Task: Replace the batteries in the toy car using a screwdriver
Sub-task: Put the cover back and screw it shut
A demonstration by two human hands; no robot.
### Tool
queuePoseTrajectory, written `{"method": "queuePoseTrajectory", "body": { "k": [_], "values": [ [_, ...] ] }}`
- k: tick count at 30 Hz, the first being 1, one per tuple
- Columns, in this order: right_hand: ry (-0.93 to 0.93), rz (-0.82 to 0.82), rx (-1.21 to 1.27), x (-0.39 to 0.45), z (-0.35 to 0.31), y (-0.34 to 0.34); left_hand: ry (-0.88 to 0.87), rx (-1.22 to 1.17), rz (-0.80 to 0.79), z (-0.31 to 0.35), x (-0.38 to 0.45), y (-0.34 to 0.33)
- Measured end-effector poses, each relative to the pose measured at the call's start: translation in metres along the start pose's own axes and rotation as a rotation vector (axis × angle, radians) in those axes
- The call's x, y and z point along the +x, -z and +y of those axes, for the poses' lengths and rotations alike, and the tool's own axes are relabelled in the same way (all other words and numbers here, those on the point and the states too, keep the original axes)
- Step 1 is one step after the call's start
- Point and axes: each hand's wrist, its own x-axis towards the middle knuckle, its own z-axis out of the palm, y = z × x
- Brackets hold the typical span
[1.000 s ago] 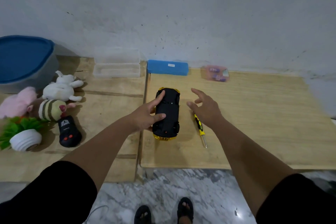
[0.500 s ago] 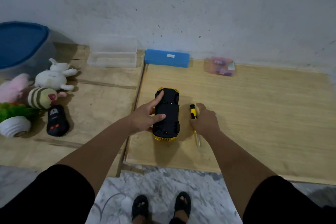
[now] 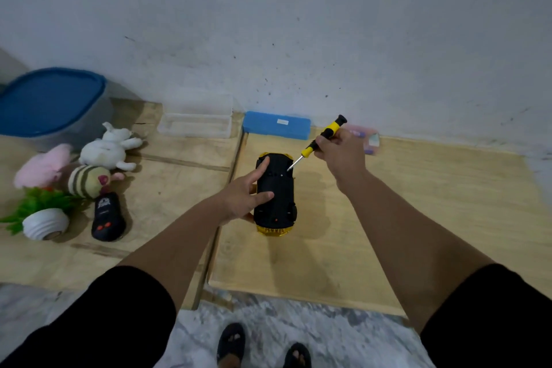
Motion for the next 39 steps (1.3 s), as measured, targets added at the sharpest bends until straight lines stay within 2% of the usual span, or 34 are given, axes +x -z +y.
{"method": "queuePoseTrajectory", "body": {
  "k": [14, 30, 39],
  "values": [
    [-0.01, 0.125, -0.019, -0.004, -0.012, -0.035, -0.031, 0.038, -0.122, 0.01, 0.007, 0.045],
    [-0.012, 0.137, 0.015, -0.012, -0.02, -0.052, -0.065, 0.07, -0.172, 0.01, 0.011, 0.069],
    [0.141, 0.089, -0.162, -0.019, -0.029, -0.055, -0.061, 0.07, -0.176, 0.009, 0.01, 0.071]
  ]
}}
